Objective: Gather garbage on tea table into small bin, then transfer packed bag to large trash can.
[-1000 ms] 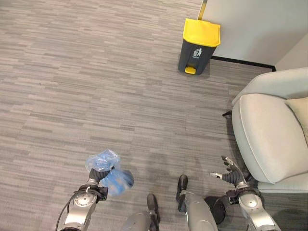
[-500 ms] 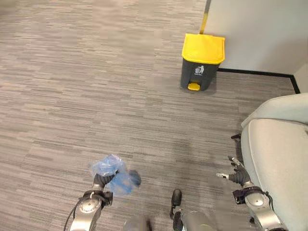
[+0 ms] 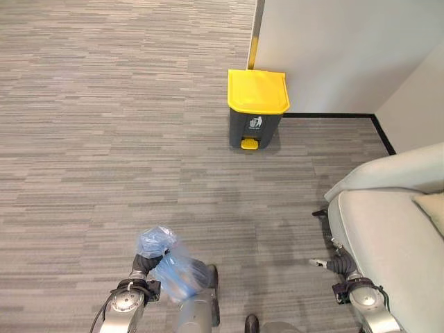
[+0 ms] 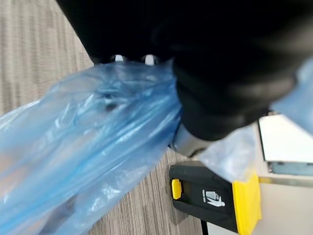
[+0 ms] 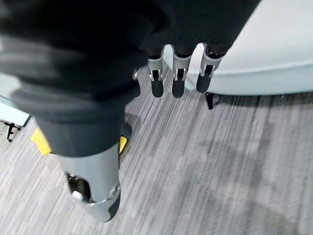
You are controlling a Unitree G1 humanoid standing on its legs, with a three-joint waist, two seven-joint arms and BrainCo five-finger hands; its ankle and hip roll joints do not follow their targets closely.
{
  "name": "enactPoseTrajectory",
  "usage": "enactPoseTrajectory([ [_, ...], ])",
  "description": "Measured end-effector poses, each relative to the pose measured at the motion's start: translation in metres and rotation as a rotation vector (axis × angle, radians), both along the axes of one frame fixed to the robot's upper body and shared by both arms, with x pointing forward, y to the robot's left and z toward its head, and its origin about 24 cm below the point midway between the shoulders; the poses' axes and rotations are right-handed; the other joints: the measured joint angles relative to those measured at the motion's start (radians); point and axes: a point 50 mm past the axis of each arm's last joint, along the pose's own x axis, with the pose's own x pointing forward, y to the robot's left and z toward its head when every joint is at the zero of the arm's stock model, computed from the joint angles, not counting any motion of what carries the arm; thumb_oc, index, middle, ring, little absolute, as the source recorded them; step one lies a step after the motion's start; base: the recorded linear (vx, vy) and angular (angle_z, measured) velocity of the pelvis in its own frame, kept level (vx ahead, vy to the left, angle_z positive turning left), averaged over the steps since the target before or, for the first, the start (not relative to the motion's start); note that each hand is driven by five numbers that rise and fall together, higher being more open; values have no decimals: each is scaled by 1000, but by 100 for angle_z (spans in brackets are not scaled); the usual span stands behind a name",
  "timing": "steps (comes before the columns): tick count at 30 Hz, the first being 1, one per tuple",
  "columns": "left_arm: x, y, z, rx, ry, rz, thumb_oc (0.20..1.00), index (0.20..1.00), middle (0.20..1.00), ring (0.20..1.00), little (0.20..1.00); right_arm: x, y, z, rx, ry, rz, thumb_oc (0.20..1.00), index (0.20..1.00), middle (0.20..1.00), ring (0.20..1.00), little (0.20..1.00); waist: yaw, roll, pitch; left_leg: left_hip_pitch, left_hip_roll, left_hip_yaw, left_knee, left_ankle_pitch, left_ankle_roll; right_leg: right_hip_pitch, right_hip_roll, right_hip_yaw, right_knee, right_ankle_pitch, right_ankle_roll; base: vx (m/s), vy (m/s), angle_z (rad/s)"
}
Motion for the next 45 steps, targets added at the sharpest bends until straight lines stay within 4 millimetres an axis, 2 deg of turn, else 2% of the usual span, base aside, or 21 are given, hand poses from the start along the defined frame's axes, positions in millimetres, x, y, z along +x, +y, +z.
enactPoseTrajectory([
  [2,7,3,5,17,-18,-10,200,200,200,200,200,2,4,2,3,-10,16,1000,1000,1000,1000,1000,1,3,1,44,-20,15,-29,-14,14,-94,-44,-19,182,-11,17,272,88,-7],
  [5,15,3,11,30,-46,-13,200,200,200,200,200,17,12,16,6,-82,56,1000,1000,1000,1000,1000,-3,51,15,99,-18,13,-77,-24,10,-249,-79,-75,183,-18,12,332,13,-14],
  [8,14,3,11,28,-49,-12,200,200,200,200,200,22,13,19,4,-94,70,1000,1000,1000,1000,1000,-17,76,20,151,-5,22,-83,-72,-24,-342,-87,-147,18,39,17,305,-78,-3],
  [10,8,7,7,36,-24,-1,200,200,200,200,200,23,12,20,-3,-97,72,1000,1000,1000,1000,1000,-27,69,23,186,-7,38,-82,-80,-19,-377,-97,-176,-134,150,6,334,-135,5],
  [12,6,10,5,37,-13,7,200,200,200,200,200,19,10,17,-4,-79,66,1000,1000,1000,1000,1000,-36,57,18,225,2,30,-81,-131,-45,-404,-93,-181,-275,269,32,552,-334,10],
  [15,6,7,2,31,-2,4,200,200,200,200,200,11,6,11,-6,-51,48,1000,1000,1000,1000,1000,-64,49,12,243,3,-35,-58,-192,-87,-394,-117,-180,-387,316,42,335,-217,41],
  [16,6,6,2,29,-3,-2,200,200,200,200,200,5,5,7,-5,-27,43,1000,1000,1000,1000,1000,-73,41,12,257,8,-45,-49,-187,-80,-368,-124,-182,-401,323,34,425,-305,69],
  [17,3,4,0,15,1,5,200,200,200,200,200,1,5,2,-5,2,45,1000,1000,1000,1000,1000,-75,46,11,299,33,-64,-55,-205,-109,-344,-104,-176,-371,369,6,440,-419,68],
  [18,1,-1,-3,-4,7,9,200,200,200,200,200,-2,4,-1,-6,17,40,1000,1000,1000,1000,1000,-79,63,3,300,82,-81,1,-220,-133,-330,-74,-183,-318,383,-9,422,-425,61],
  [20,2,-6,-5,-19,7,0,200,200,200,200,200,-2,2,-1,-8,17,33,1000,1000,1000,1000,1000,-79,58,0,251,115,-86,153,-215,-142,-299,-49,-207,-298,392,-42,241,-241,48],
  [21,1,-7,-5,-24,11,-3,200,200,200,200,200,-2,0,0,-12,11,28,1000,1000,1000,1000,1000,-74,55,-3,222,138,-74,241,-211,-147,-277,-31,-207,-312,401,-74,279,-182,-4],
  [22,-6,-9,-10,-33,34,5,200,200,200,200,200,10,-3,9,-26,-33,31,1000,1000,1000,1000,1000,-65,65,-8,185,182,-68,324,-200,-156,-248,5,-206,-317,376,-145,359,-210,-9],
  [23,-6,-11,-12,-34,45,-8,200,200,200,200,200,13,-5,12,-33,-46,26,1000,1000,1000,1000,1000,-71,71,-11,158,198,-61,340,-219,-156,-229,21,-209,-340,351,-158,340,-172,-14],
  [27,9,-21,-3,-43,-5,-49,200,200,200,200,200,20,-9,21,-47,-86,14,1000,1000,1000,1000,1000,-66,41,6,31,144,-12,155,-203,-166,-99,47,-200,-482,363,-159,252,-55,-2],
  [29,11,-22,-2,-45,-17,-47,200,200,200,200,200,18,-9,17,-47,-71,9,1000,1000,1000,1000,1000,-44,29,20,-33,136,14,45,-129,-172,-45,61,-195,-545,366,-149,200,0,-21],
  [31,10,-22,-3,-48,-12,-46,200,200,200,200,200,15,-12,12,-51,-44,-4,1000,1000,1000,1000,1000,-25,50,33,-97,164,11,-26,-35,-196,-11,97,-187,-548,351,-153,256,33,-34],
  [33,9,-22,-5,-47,-4,-43,200,200,200,200,200,13,-11,10,-51,-37,-9,1000,1000,1000,1000,1000,-18,61,43,-137,179,9,-35,10,-201,21,121,-176,-549,333,-152,273,82,-22],
  [39,9,-20,-5,-46,1,-32,200,200,200,200,200,5,-10,4,-44,-11,-15,1000,1000,1000,1000,1000,-16,72,39,-109,196,41,-77,76,-162,164,131,-125,-544,239,-113,377,203,-29],
  [40,6,-18,-6,-44,5,-27,200,200,200,200,200,5,-10,5,-44,-13,-13,1000,1000,1000,1000,1000,-14,81,21,-72,191,48,-74,157,-115,165,115,-114,-492,186,-69,269,180,-44],
  [41,8,-15,-3,-31,-1,-29,200,200,200,200,200,4,-5,3,-28,-10,-16,1000,1000,1000,1000,1000,-18,55,19,-60,164,68,-67,171,-71,164,78,-113,-464,157,-47,275,178,-37],
  [45,21,-6,9,15,-41,-47,200,200,200,200,200,9,10,2,12,-24,12,1000,1000,1000,1000,1000,-10,16,8,-4,82,94,-52,79,-3,93,-42,-115,-251,129,17,237,211,-16],
])
